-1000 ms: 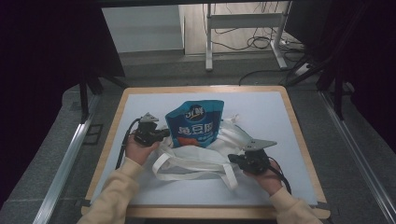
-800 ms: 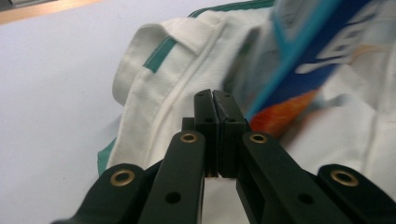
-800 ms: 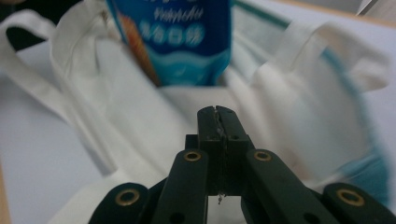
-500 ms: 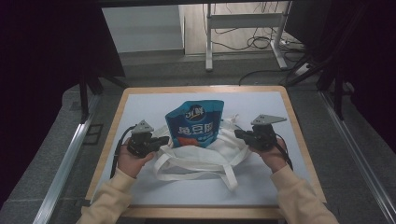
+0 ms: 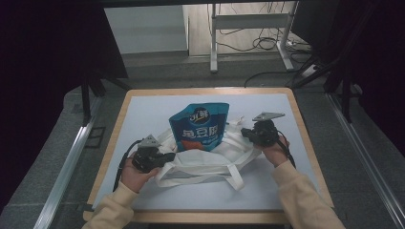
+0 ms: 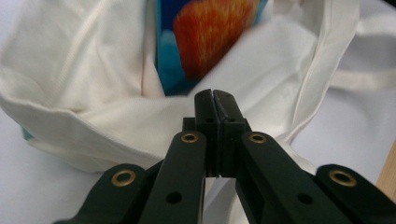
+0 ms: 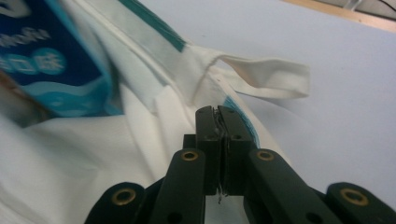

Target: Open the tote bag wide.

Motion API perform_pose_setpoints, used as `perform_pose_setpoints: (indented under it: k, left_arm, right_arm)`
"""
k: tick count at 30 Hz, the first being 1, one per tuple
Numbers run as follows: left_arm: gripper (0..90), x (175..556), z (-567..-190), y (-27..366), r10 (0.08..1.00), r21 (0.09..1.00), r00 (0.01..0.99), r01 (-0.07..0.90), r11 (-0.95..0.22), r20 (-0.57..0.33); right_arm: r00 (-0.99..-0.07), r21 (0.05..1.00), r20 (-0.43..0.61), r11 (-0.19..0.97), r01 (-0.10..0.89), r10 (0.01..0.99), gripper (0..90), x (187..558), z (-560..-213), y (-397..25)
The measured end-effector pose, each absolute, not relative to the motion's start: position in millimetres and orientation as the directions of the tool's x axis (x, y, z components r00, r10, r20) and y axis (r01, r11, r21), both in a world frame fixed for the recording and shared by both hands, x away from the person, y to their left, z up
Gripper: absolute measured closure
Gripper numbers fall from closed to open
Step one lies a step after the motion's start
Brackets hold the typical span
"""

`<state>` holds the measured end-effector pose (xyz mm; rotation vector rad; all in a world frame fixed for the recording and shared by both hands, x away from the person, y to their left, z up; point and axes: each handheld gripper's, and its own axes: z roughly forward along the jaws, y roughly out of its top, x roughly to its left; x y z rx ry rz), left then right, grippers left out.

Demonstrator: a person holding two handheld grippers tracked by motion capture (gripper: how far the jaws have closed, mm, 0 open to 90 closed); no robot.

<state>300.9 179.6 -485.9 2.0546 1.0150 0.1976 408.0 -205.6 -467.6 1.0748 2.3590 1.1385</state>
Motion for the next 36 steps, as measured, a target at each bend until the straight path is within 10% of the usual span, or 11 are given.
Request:
perform_pose_setpoints:
  k: [17, 36]
  left_arm:
    - [89.8, 295.8, -504.0, 175.9, 0.719, 0.700, 0.665, 0.611, -0.370, -0.200]
    - [84.2, 278.7, -467.9, 224.6, 0.790, 0.857, 0.590, 0.484, -0.177, -0.169]
  right_arm:
    - [-0.614, 0.761, 0.130, 0.318, 0.565, 0.779, 88.8, 427.4, -489.7, -215.3]
    - [-0.706, 0.899, 0.081, 0.255, 0.357, 0.704, 81.1, 361.8, -441.5, -245.4]
